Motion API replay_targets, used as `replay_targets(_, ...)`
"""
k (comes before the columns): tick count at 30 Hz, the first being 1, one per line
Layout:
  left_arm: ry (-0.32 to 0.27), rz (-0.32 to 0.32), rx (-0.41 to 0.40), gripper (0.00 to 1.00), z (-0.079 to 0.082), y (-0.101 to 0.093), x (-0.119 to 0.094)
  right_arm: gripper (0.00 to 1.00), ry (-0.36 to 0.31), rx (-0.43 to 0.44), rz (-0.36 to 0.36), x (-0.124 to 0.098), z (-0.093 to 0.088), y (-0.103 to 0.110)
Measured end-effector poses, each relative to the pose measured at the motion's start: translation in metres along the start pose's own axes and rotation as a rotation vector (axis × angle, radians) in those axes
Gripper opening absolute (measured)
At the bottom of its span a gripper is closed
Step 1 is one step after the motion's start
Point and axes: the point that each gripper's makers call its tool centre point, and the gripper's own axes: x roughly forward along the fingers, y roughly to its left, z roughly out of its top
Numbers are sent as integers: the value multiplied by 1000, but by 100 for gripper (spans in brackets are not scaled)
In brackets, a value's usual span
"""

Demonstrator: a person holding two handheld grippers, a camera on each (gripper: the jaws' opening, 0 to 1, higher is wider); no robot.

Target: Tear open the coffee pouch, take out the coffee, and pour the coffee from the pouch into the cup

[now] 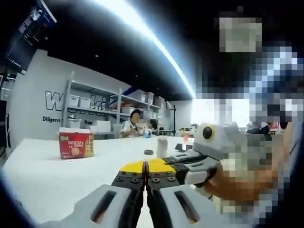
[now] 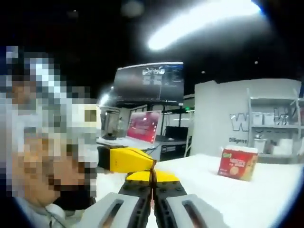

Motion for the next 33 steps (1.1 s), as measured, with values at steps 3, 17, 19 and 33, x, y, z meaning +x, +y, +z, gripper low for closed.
replay_targets(3, -13, 17, 4, 2, 2, -2, 2, 0, -13, -2, -22, -1, 1, -2)
replay_targets(17, -50, 191, 107, 1, 15, 24, -11, 0, -45, 67, -17, -13, 0, 0)
replay_targets(19, -105, 108, -21, 2, 25, 23, -19, 0, -49, 75, -13, -17, -1, -1)
replay_targets(33, -4, -435, -117, 18, 7, -35, -37, 0, 63, 165, 380, -35, -9, 59)
